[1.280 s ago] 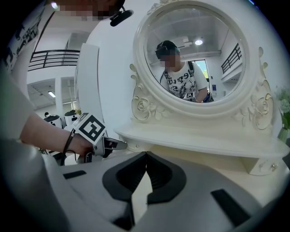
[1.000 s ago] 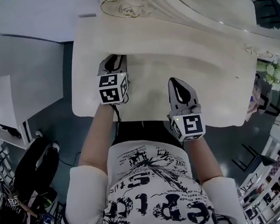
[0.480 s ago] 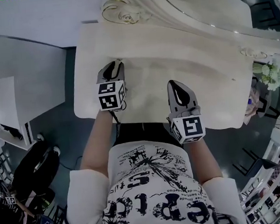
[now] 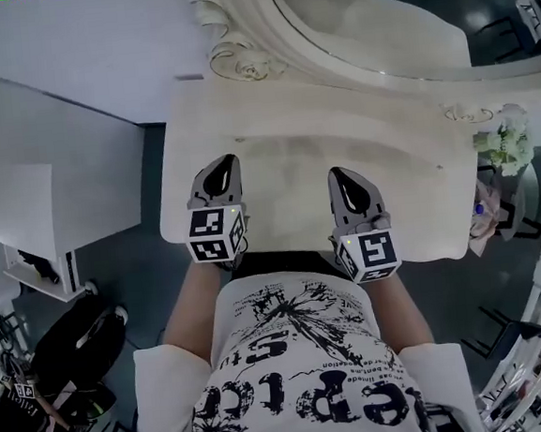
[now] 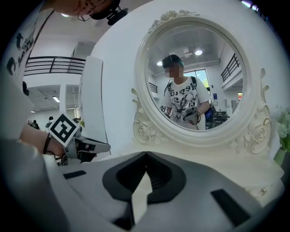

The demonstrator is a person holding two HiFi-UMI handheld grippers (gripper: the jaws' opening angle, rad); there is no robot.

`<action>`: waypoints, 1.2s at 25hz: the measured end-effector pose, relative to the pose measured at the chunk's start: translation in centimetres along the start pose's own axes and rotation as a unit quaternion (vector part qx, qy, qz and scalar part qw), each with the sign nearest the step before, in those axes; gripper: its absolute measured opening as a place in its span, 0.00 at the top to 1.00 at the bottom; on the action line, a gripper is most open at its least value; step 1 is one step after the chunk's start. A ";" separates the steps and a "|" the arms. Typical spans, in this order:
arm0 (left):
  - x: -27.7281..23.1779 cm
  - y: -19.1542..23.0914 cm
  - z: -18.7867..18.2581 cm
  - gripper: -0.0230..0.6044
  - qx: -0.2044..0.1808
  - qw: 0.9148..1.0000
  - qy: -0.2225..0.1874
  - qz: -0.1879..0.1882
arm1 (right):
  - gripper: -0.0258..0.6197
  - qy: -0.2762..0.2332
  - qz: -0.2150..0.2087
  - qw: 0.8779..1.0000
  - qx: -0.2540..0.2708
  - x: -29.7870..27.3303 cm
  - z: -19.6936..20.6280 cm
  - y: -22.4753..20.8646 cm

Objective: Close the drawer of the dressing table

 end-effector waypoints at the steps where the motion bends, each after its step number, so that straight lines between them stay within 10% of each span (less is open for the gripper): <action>1: 0.3 -0.5 -0.9 0.92 -0.009 1.000 -0.010 0.011 | 0.93 -0.004 -0.003 1.000 0.001 0.1 -0.6 0.0; 16: 5.0 -6.2 -14.3 0.92 -0.081 0.977 -0.177 0.083 | 0.94 -0.103 0.006 0.994 0.041 2.3 -9.6 -0.4; 30: 4.8 -8.3 -14.1 0.92 -0.060 0.978 -0.168 0.109 | 0.93 -0.137 0.010 0.990 0.035 4.4 -11.0 -1.2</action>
Point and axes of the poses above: the fingertips, and each gripper's own axes: x backward along the fingers, y to its left, z out of its underside, the point moved 5 cm from there along x, backward along the fingers, and after that the axes turned 9 degrees about -y, right-handed, at the moved point
